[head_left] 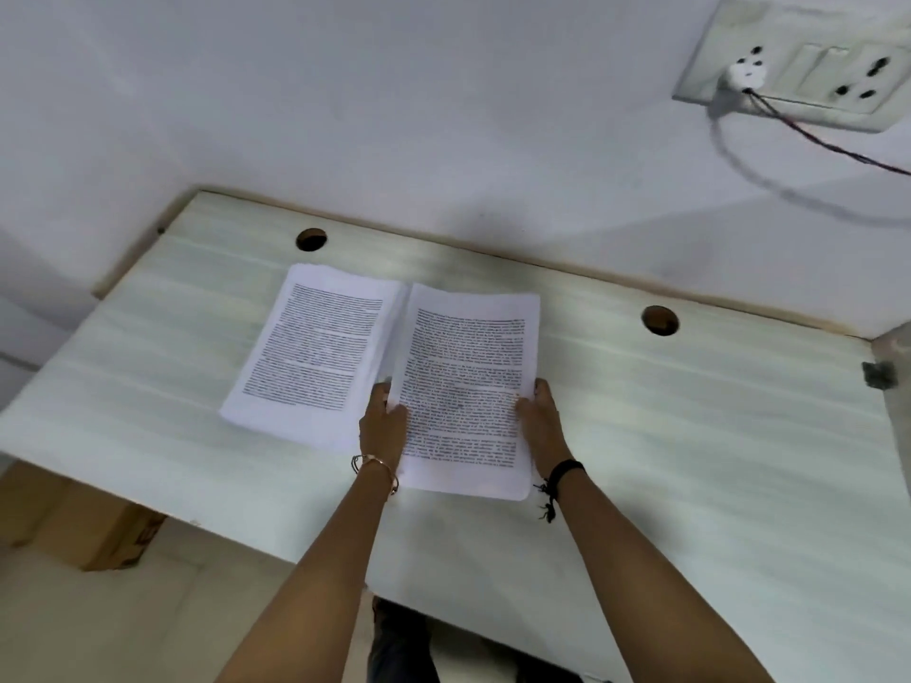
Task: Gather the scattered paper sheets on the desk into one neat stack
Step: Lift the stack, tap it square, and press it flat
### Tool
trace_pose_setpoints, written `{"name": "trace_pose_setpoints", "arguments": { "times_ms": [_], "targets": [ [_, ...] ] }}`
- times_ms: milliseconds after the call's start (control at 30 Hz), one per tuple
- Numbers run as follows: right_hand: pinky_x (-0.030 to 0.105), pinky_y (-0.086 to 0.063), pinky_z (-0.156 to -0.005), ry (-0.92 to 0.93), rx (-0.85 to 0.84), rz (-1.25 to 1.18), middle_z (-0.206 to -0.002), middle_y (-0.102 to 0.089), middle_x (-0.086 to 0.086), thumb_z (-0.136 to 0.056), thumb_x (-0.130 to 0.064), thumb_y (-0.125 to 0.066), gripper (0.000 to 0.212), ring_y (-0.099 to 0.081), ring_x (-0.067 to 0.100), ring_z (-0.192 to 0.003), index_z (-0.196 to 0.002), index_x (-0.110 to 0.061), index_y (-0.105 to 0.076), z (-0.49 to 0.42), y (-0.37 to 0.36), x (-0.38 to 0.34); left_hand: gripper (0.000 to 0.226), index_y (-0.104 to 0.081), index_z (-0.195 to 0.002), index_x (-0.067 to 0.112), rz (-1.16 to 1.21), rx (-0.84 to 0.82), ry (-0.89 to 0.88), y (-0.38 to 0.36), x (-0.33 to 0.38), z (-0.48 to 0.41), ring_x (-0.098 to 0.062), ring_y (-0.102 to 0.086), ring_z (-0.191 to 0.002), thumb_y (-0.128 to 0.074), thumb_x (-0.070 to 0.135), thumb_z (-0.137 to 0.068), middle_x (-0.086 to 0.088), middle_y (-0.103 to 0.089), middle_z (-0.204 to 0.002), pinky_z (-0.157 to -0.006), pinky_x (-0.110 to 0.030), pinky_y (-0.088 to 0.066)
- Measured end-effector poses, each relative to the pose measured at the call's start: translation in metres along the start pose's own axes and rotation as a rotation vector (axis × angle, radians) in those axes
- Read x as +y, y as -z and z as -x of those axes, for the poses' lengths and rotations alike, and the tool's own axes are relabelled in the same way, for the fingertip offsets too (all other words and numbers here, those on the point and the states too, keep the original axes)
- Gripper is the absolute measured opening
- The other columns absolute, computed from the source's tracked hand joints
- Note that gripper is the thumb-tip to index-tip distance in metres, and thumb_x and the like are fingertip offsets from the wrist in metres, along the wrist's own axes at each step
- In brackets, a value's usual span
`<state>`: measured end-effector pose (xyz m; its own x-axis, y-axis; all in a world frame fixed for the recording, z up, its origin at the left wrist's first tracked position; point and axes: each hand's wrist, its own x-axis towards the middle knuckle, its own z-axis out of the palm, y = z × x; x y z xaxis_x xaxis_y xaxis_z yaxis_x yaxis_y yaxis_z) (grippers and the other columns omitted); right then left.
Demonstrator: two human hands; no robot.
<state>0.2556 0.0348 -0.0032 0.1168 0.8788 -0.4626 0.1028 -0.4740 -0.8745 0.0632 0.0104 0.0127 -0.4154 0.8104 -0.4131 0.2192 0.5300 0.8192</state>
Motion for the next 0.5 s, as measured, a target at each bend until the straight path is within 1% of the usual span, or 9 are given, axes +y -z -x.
{"name": "trace_pose_setpoints", "arguments": {
  "times_ms": [33,100,167,200,300,400,433,467,500],
  "targets": [
    [0.036,-0.051,-0.090,-0.020,-0.005,-0.018,-0.111,-0.063,0.002,-0.091,-0.006,-0.041,0.028,-0.060,0.022,-0.100,-0.116,-0.016,-0.050,-0.001,-0.020,-0.005,0.039,-0.048,-0.128,0.013,-0.016,0.020,-0.005,0.018,-0.001,-0.009,-0.005,-0.049,-0.064,-0.043,0.002,-0.091,-0.013,-0.063,-0.105,-0.047,-0.011,-0.039],
    [0.032,-0.052,-0.083,-0.030,-0.028,-0.015,-0.110,-0.063,0.002,-0.091,-0.008,-0.044,0.028,-0.061,0.023,-0.097,-0.118,-0.015,-0.049,-0.003,-0.062,-0.017,0.041,-0.050,-0.125,0.014,-0.063,0.045,-0.024,0.057,-0.003,-0.032,-0.010,-0.050,-0.063,-0.043,-0.002,-0.089,-0.016,-0.064,-0.105,-0.050,-0.017,-0.036],
    [0.025,-0.051,-0.073,-0.031,-0.049,0.008,-0.109,-0.062,0.003,-0.091,-0.008,-0.047,0.026,-0.060,0.022,-0.094,-0.116,-0.013,-0.050,-0.009,-0.106,-0.027,0.044,-0.052,-0.125,0.016,-0.126,0.061,-0.060,0.096,-0.007,-0.060,-0.020,-0.053,-0.069,-0.042,-0.004,-0.087,-0.017,-0.064,-0.106,-0.053,-0.020,-0.037],
    [0.024,-0.050,-0.071,-0.031,-0.062,0.017,-0.109,-0.062,0.005,-0.091,-0.006,-0.048,0.025,-0.060,0.022,-0.093,-0.115,-0.012,-0.051,-0.011,-0.123,-0.030,0.046,-0.051,-0.126,0.017,-0.148,0.070,-0.065,0.112,-0.009,-0.074,-0.024,-0.054,-0.074,-0.042,-0.004,-0.086,-0.016,-0.064,-0.107,-0.057,-0.022,-0.039],
    [0.029,-0.053,-0.080,-0.026,-0.087,0.048,-0.110,-0.064,0.007,-0.089,-0.004,-0.051,0.027,-0.062,0.024,-0.098,-0.115,-0.009,-0.052,-0.022,-0.168,-0.036,0.052,-0.049,-0.130,0.022,-0.203,0.092,-0.035,0.150,-0.014,-0.112,-0.032,-0.057,-0.083,-0.037,-0.004,-0.086,-0.015,-0.062,-0.111,-0.067,-0.032,-0.045],
    [0.027,-0.048,-0.078,0.006,-0.077,0.158,-0.105,-0.061,0.006,-0.091,-0.004,-0.050,0.027,-0.059,0.024,-0.096,-0.118,-0.007,-0.050,-0.030,-0.197,-0.041,0.055,-0.048,-0.131,0.024,-0.245,0.066,-0.034,0.168,-0.019,-0.142,-0.037,-0.059,-0.093,-0.034,-0.004,-0.086,-0.016,-0.061,-0.117,-0.076,-0.036,-0.049],
    [0.026,-0.046,-0.080,0.018,-0.086,0.218,-0.110,-0.060,0.007,-0.092,-0.004,-0.050,0.032,-0.057,0.022,-0.098,-0.123,-0.007,-0.048,-0.033,-0.204,-0.042,0.055,-0.048,-0.132,0.022,-0.257,0.057,-0.032,0.170,-0.020,-0.149,-0.036,-0.059,-0.095,-0.034,-0.004,-0.086,-0.016,-0.061,-0.119,-0.076,-0.034,-0.049],
    [0.027,-0.045,-0.086,0.032,-0.106,0.291,-0.118,-0.057,0.010,-0.093,-0.005,-0.050,0.039,-0.055,0.021,-0.102,-0.131,-0.006,-0.044,-0.036,-0.209,-0.042,0.054,-0.049,-0.132,0.020,-0.256,0.051,-0.035,0.171,-0.022,-0.156,-0.035,-0.059,-0.096,-0.035,-0.006,-0.086,-0.016,-0.061,-0.120,-0.076,-0.032,-0.048],
    [0.029,-0.043,-0.096,0.045,-0.126,0.373,-0.129,-0.052,0.012,-0.094,-0.006,-0.051,0.046,-0.052,0.022,-0.111,-0.139,-0.006,-0.039,-0.041,-0.213,-0.041,0.054,-0.049,-0.132,0.018,-0.258,0.051,-0.031,0.171,-0.023,-0.161,-0.034,-0.058,-0.096,-0.036,-0.007,-0.086,-0.015,-0.061,-0.120,-0.075,-0.030,-0.047]
  ]
}}
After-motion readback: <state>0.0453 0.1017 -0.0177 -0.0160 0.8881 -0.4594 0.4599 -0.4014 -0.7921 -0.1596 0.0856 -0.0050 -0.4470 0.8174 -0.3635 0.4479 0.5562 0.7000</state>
